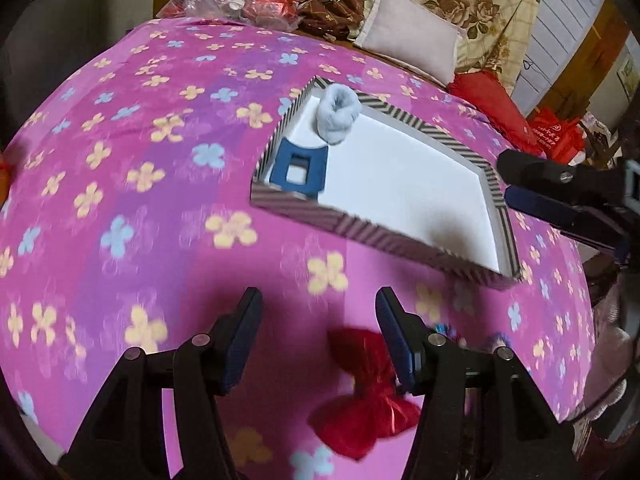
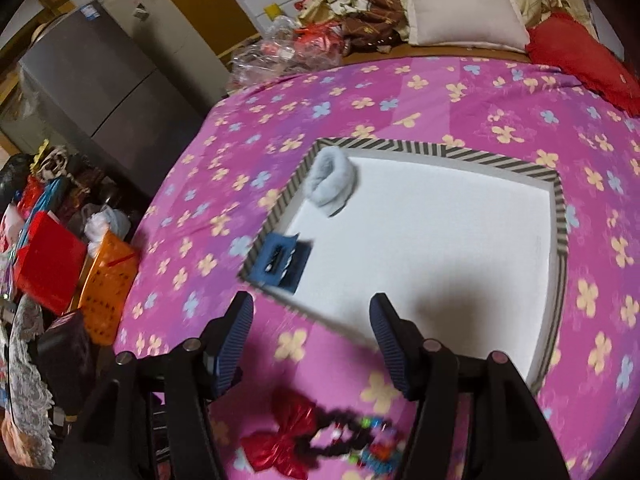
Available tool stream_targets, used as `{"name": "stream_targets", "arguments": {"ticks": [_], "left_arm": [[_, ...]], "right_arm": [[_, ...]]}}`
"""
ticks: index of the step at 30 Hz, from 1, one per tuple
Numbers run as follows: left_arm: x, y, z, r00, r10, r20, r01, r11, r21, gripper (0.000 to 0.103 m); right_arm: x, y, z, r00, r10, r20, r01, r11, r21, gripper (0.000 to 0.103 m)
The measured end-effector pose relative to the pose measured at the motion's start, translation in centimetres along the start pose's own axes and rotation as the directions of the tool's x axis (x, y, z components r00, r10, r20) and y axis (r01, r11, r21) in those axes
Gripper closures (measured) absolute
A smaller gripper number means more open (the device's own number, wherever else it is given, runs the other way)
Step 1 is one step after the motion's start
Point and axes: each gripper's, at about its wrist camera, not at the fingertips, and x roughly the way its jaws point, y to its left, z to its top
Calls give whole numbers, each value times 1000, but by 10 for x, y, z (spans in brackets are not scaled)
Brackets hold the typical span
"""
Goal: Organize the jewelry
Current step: 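Carry both items into the striped box and open both tools to release them, then grasp the red satin bow with the left tool while the right tool grasps the brown scrunchie and leopard bow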
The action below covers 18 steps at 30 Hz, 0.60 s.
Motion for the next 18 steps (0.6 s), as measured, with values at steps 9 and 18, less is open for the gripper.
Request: {"name": "stream_targets", "arguments": {"ticks": [9,18], "left_arm": [[-8,-12,-46,999,11,-30,-9,999,46,39],[-10,-24,-70,998,60,-7,-60,996,70,39]], "right_arm": [[-34,10,-54,999,30,-15,-31,998,-48,32],[-48,-6,-114,995,-100,-6,99,991,-91,32]]}}
